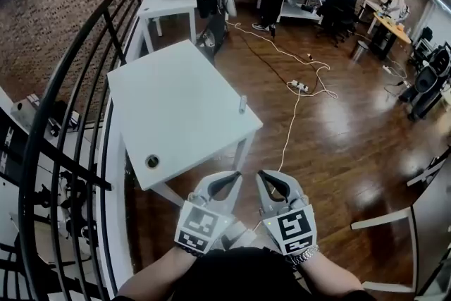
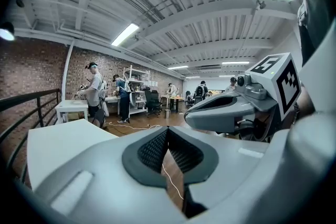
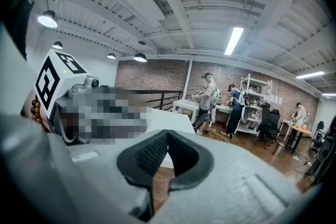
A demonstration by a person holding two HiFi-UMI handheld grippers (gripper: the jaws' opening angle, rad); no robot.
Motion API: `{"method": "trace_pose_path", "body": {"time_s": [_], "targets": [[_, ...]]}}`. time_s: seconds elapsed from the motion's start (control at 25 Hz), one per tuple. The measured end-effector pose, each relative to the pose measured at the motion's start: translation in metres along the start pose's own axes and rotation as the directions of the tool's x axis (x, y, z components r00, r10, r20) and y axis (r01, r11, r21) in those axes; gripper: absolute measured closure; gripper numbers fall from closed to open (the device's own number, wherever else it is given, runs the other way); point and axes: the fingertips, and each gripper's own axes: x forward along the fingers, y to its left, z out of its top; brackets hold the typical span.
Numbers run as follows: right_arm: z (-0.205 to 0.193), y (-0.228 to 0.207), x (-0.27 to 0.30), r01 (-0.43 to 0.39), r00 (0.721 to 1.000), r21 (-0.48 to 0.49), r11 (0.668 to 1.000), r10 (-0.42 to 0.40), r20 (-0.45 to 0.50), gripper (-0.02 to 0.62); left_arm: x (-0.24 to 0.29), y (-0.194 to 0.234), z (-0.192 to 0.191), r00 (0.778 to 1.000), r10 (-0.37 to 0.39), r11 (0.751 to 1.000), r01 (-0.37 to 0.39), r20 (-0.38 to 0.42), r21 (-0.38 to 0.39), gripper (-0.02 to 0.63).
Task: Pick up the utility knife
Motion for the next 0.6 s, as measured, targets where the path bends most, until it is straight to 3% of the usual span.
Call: {"method": "trace_pose_path", "body": {"time_s": [0.6], "targets": [[0.007,-0.026,0.077,0.001,1.0,0.022,1.0,-0.001,0.003,0.603,0.034,0.063,-0.01,0.997,-0.019,0.999,0.021,-0.079,0.027,0.577]]}}
